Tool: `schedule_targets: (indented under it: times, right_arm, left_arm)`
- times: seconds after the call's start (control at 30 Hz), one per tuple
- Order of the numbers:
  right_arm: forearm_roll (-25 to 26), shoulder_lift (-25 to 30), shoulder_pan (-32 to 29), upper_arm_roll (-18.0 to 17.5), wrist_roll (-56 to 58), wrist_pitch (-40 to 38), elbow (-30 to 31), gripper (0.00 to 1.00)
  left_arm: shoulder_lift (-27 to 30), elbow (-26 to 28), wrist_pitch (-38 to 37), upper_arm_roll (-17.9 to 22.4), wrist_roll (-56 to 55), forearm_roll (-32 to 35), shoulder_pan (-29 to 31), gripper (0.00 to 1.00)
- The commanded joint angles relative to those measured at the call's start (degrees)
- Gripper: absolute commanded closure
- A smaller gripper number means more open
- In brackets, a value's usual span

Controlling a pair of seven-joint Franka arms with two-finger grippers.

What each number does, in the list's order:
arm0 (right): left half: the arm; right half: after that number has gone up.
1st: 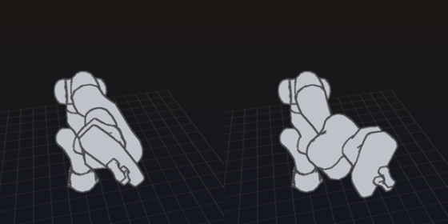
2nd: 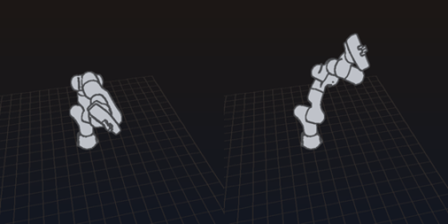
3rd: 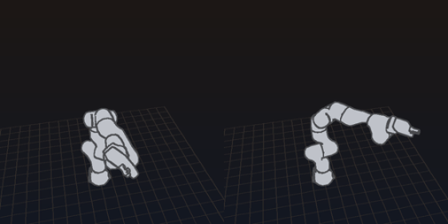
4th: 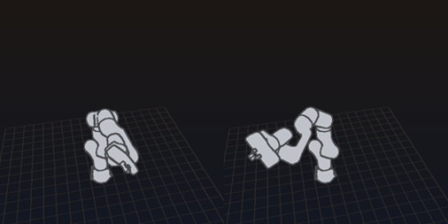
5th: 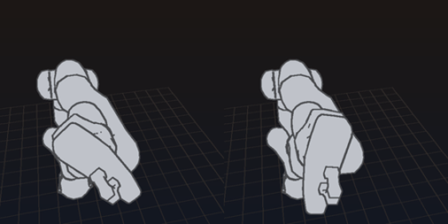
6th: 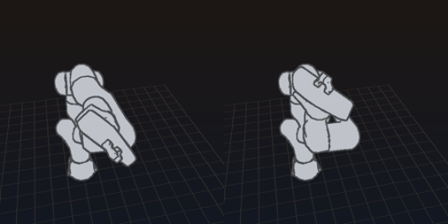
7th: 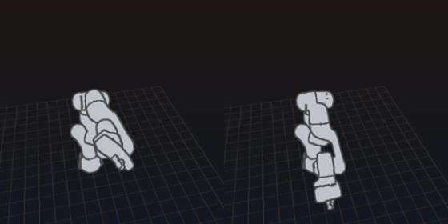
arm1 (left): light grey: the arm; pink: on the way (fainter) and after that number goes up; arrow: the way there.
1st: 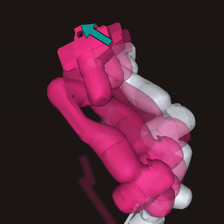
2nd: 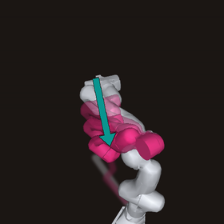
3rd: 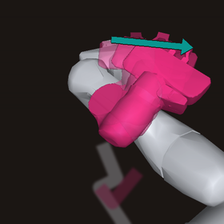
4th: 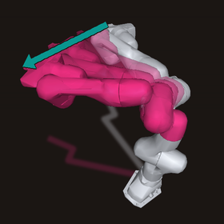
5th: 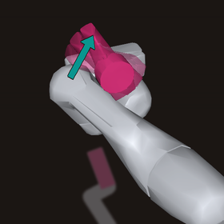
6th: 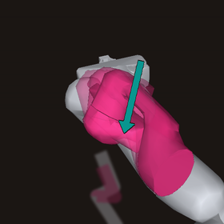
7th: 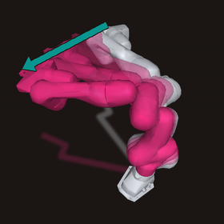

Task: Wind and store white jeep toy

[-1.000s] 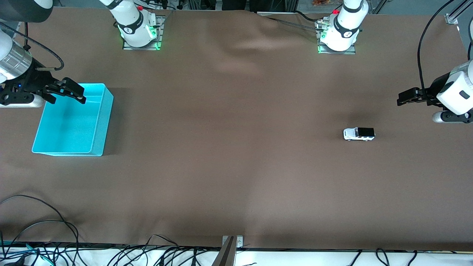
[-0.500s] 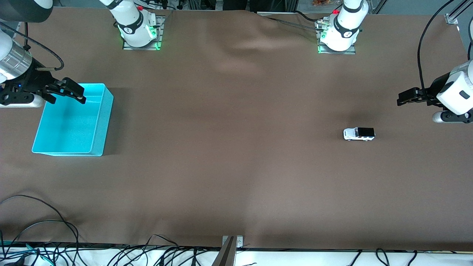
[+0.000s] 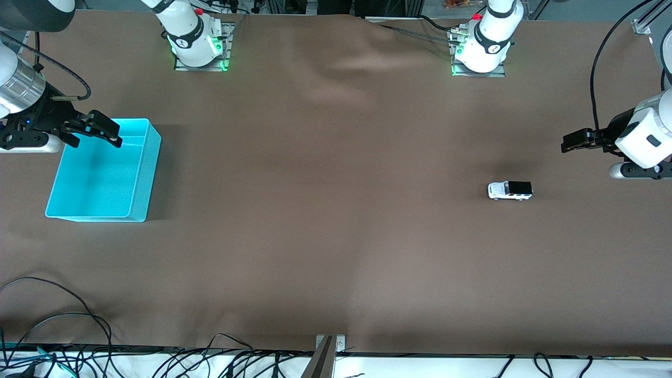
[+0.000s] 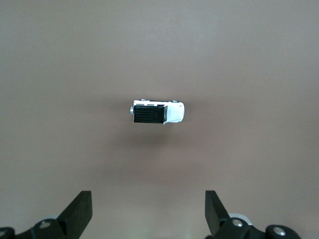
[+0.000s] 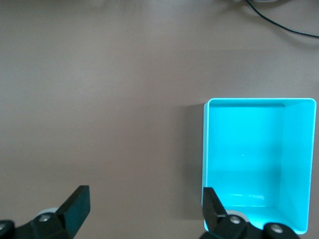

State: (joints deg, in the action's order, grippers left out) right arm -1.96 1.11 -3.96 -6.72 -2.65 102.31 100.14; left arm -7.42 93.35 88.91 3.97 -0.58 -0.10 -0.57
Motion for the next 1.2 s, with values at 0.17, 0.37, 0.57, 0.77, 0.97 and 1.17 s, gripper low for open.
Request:
schedule_targets:
  times: [0.17,0.37,0.57,0.77,0.97,1.17]
  right_arm:
    - [0.6,0.0,0.1,-0.1,0.0,-0.4,-0.5,0.00]
    - [0.6,0.0,0.1,-0.1,-0.1,-0.4,-0.5,0.00]
    - [0.5,0.0,0.1,-0.1,-0.2,-0.3,-0.6,0.00]
    - [0.5,0.0,0.1,-0.1,-0.2,-0.3,-0.6,0.00]
    - [0.4,0.0,0.1,-0.1,-0.2,-0.3,-0.6,0.00]
    - [0.3,0.0,0.1,-0.1,-0.2,0.0,-0.6,0.00]
  left_arm:
    - [-2.8,0.2,0.3,-0.1,-24.4,0.9,0.0,0.00]
    - [-4.6,0.2,0.4,-0.2,-36.6,0.5,-0.2,0.00]
    - [-6.5,1.0,3.0,-0.2,-50.5,-1.9,0.2,0.00]
    - [-8.0,2.5,6.0,-0.1,-62.1,-2.4,0.3,0.00]
    - [-7.9,7.1,13.2,-0.1,-71.7,-2.4,0.4,0.00]
    - [-7.3,13.5,21.8,-0.1,-78.6,-2.3,1.0,0.00]
